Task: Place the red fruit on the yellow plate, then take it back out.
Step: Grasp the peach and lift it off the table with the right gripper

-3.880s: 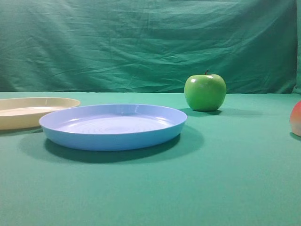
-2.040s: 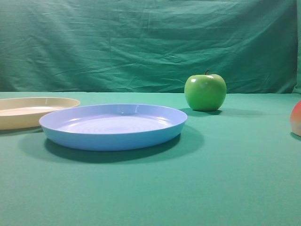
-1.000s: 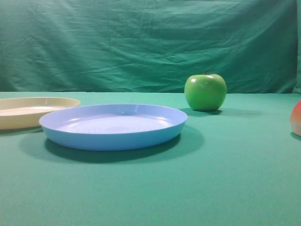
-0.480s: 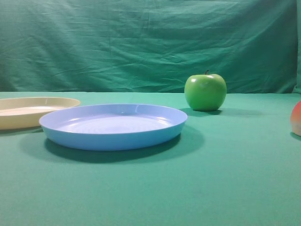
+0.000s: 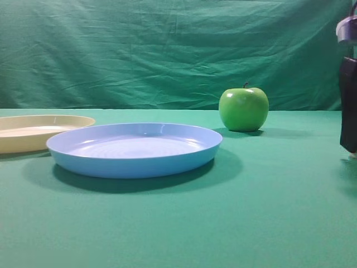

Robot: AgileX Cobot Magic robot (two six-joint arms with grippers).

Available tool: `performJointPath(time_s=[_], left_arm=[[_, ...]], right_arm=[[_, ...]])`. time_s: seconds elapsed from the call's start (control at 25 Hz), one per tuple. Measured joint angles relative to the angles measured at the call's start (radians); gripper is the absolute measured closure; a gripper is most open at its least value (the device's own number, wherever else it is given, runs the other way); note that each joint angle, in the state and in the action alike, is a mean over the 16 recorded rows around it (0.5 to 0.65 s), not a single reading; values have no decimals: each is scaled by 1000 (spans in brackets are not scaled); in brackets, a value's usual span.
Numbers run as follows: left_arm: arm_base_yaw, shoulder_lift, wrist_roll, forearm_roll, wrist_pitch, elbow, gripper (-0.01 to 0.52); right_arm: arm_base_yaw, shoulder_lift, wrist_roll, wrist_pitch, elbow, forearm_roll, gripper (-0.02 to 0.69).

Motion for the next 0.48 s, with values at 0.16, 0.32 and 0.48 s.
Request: performJointPath(time_s=[0.16, 0.32, 0.48], left_arm=[[0, 0, 0, 0, 0, 0, 514], [0, 0, 0, 0, 0, 0, 514], [0, 0, 0, 0, 0, 0, 514]], right_arm=[[13, 4, -15, 61, -102, 9, 426], [53, 10, -38, 117, -229, 20, 443], [118, 30, -63, 158, -370, 33, 449]])
